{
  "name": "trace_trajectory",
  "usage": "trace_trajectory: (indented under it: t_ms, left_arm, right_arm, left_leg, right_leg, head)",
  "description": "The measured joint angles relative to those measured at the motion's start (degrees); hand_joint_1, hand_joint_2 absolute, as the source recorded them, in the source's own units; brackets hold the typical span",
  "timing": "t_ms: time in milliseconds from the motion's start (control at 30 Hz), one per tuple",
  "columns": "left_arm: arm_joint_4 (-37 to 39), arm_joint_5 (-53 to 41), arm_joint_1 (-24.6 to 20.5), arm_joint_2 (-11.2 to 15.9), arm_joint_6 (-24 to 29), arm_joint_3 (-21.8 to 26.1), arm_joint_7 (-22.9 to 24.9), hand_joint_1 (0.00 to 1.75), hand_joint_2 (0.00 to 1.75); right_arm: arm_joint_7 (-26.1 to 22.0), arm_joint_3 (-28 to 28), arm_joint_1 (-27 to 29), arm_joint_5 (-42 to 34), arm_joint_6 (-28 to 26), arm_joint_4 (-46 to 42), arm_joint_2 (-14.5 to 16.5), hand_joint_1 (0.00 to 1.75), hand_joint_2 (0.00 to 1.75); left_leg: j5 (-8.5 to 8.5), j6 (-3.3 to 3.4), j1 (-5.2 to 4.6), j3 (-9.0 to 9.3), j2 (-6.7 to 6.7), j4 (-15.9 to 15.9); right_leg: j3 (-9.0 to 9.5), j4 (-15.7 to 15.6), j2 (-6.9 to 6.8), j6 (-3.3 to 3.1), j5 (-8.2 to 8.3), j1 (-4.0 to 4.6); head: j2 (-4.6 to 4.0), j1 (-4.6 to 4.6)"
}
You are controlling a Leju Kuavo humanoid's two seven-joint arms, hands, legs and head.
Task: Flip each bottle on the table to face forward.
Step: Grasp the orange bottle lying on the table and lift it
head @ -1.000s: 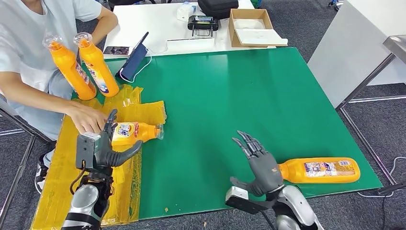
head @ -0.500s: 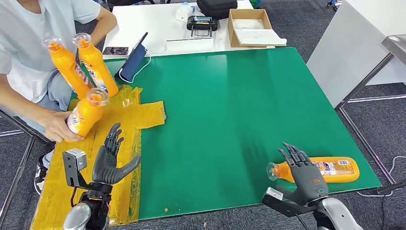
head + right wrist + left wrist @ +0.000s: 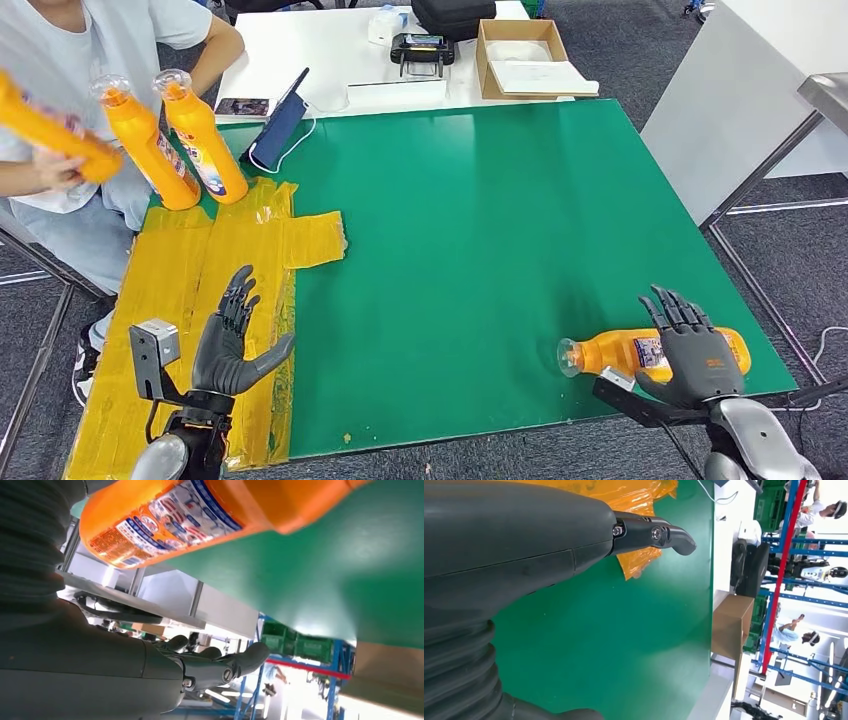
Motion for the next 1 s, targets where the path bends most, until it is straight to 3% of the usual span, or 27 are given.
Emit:
trace_trajectory:
  t_ms: [200,1000]
  left_arm:
    - [0.0,0.6,-0.5,0.0,-0.6,-0.2,0.7,0.00,1.75]
    - [2.0,0.1,-3.2,-0.1,-0.2,-0.4,0.8,0.00,1.75]
  right_arm:
    - [-0.8,-0.6,-1.8,-1.5,3.9,4.5,-1.4,0.00,1.75]
    - [0.4,0.5,-6.5,-1.0,9.7,15.9,-4.3,0.00,1.75]
  left_leg:
    - [0.00,0.00,-0.01,0.00,0.00,0.0]
    - [-0.01,0.02,-0.02,0.23,0.02,0.0]
  right_leg:
    - [0.00,0.0,0.00,0.00,0.00,-0.01]
    - [0.17,0.0,0.01,-0.01,-0.01,-0.02]
  head:
    - [0.00,0.00]
    - [0.00,0.00]
